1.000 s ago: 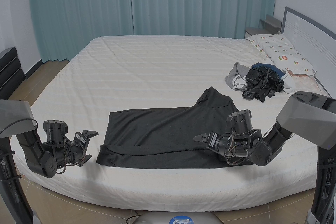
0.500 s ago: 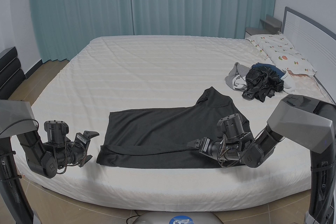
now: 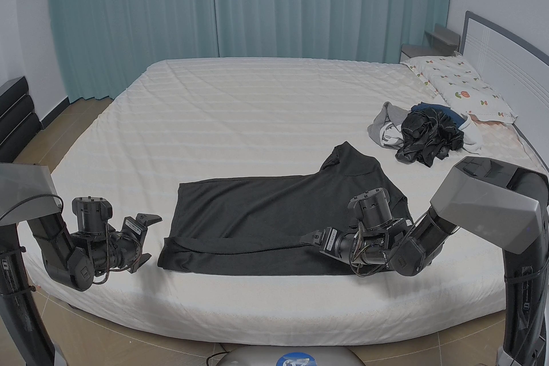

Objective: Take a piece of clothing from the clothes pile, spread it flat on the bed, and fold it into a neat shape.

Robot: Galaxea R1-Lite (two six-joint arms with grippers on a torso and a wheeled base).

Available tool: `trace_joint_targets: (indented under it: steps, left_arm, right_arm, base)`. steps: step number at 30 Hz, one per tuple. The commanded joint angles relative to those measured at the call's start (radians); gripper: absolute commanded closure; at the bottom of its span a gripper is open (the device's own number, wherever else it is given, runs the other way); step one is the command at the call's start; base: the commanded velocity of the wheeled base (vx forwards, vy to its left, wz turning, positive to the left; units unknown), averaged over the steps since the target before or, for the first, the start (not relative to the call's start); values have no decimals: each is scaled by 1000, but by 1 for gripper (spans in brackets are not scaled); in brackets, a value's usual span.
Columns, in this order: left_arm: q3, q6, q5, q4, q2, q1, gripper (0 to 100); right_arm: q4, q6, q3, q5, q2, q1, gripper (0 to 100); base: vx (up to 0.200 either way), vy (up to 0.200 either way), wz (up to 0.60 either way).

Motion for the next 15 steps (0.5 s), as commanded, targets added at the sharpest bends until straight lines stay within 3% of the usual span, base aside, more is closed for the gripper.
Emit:
trace_joint_targets:
  steps: [1,2,15]
  left_arm:
    - [0,-3,-6,0,-4,2,0]
    - [0,-3,-8,0,-4,2,0]
    - [-2,-5,-9,0,-3,3,0]
  right_arm:
    - [-2,-1,4,-16,-4,1,0]
    - [-3,-1,4,-22,-4,1,0]
    - [-9,2,61,-27,-85,-20,0]
  base:
    - [0,0,0]
    - [0,0,0]
    - [0,200,0]
